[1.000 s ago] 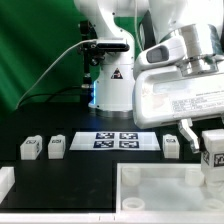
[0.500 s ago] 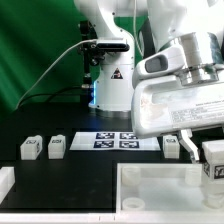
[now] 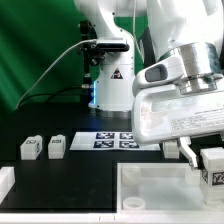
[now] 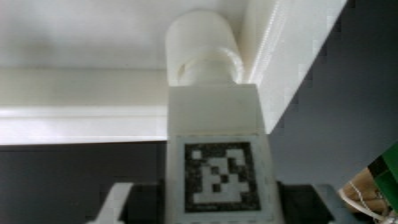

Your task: Assemble one leg

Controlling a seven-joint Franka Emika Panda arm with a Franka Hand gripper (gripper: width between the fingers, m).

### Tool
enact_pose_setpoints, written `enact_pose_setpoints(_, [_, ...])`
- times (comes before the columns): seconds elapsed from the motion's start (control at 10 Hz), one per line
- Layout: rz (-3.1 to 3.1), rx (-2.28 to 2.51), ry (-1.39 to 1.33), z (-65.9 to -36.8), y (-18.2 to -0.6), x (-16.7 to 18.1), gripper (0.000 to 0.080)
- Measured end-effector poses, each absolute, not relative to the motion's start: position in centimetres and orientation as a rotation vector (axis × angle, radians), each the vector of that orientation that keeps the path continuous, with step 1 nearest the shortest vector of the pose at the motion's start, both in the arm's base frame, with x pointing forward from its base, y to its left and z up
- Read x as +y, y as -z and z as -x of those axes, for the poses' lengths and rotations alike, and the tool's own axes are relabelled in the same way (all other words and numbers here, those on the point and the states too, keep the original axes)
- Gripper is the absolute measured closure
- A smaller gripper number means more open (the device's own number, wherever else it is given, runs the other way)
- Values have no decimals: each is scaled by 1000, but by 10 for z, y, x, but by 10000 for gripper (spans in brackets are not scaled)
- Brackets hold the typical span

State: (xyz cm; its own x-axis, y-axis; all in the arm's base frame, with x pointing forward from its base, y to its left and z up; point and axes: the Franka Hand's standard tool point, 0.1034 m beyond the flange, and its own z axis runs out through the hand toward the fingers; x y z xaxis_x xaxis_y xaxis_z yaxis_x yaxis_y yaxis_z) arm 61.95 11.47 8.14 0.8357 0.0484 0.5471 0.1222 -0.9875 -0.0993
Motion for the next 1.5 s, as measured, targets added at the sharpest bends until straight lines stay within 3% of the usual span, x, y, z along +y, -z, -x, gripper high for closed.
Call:
enact_pose_setpoints(0.1, [2886,-111,863,-616,-74,115,506])
enact_pose_setpoints(0.7, [2967,51,920,-617,-71,117,506])
enact_pose_setpoints(0.8, [2968,51,918,-617,-70,117,330])
enact_pose_setpoints(0.9, [2968,51,917,-617,-70,117,213])
enact_pose_setpoints(1.0, [2969,51,916,-617,-70,117,213])
enact_pose_setpoints(1.1, [2969,51,916,-616,-70,117,161])
enact_pose_setpoints(1.5, [2969,51,915,-616,-69,116,151])
